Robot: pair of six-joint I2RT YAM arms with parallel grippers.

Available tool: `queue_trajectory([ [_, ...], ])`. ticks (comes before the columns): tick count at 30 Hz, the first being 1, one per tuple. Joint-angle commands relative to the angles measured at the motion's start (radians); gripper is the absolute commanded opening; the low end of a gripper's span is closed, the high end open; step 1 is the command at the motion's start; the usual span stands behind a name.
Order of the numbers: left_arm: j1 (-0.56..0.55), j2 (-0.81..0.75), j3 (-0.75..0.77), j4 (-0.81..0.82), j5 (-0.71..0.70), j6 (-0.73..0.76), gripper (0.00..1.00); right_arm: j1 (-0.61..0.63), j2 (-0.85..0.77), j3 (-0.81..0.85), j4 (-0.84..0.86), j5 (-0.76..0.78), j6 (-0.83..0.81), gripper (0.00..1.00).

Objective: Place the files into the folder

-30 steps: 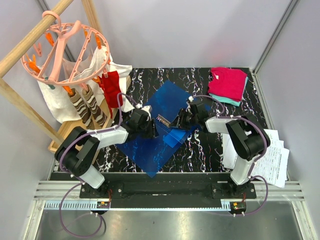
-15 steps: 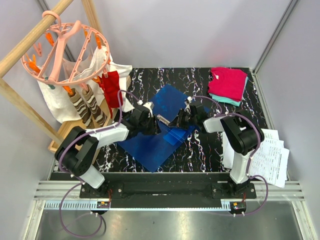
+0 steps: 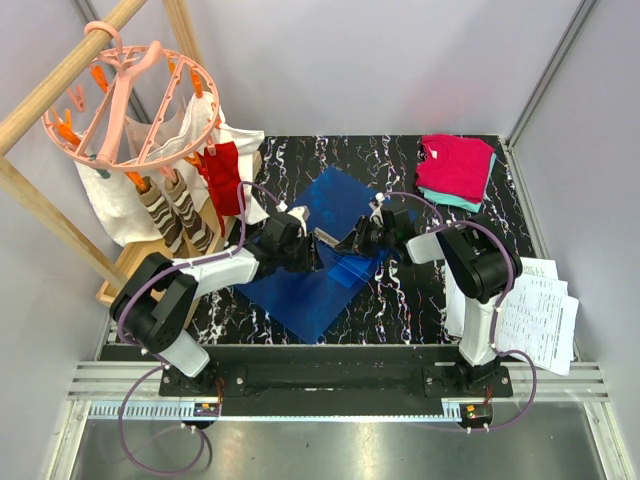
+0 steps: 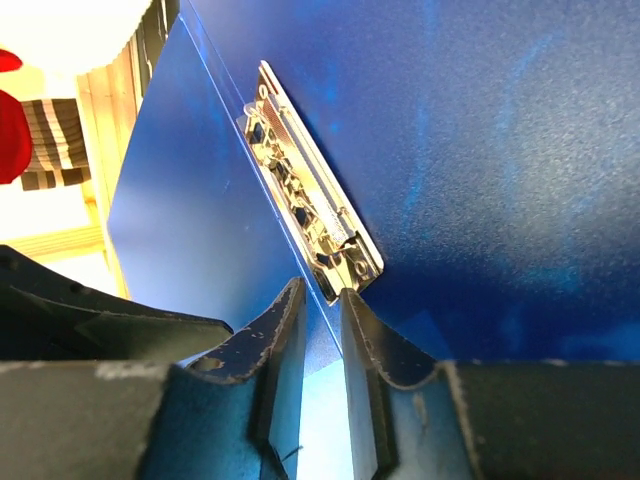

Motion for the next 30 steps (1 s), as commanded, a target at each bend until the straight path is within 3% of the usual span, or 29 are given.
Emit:
queue_trajectory([
  [1,-0.006,-0.014,-0.011,0.021,0.006,-0.001,0.43,-0.008,0.015,0.038,0.05,-0.017,0.005,0.27],
  [5,-0.007,-0.017,-0.014,0.023,0.003,0.004,0.43,-0.017,0.018,0.04,0.056,-0.028,0.008,0.24],
  [7,-0.007,-0.019,-0.014,0.021,0.003,0.004,0.44,-0.021,0.024,0.041,0.064,-0.037,0.012,0.04],
  [8,-0.007,-0.02,-0.013,0.021,0.003,0.002,0.45,-0.021,0.027,0.041,0.067,-0.04,0.014,0.0],
  [13,-0.009,0.004,0.036,0.0,0.006,-0.004,0.49,-0.017,0.0,-0.098,0.223,-0.045,0.138,0.0],
  [20,-0.049,0.081,0.069,0.012,-0.041,-0.021,0.43,0.036,-0.042,-0.321,0.471,0.073,0.353,0.0],
  [30,-0.098,0.179,0.036,0.075,-0.118,-0.064,0.32,0.107,-0.04,-0.338,0.421,0.187,0.342,0.0],
])
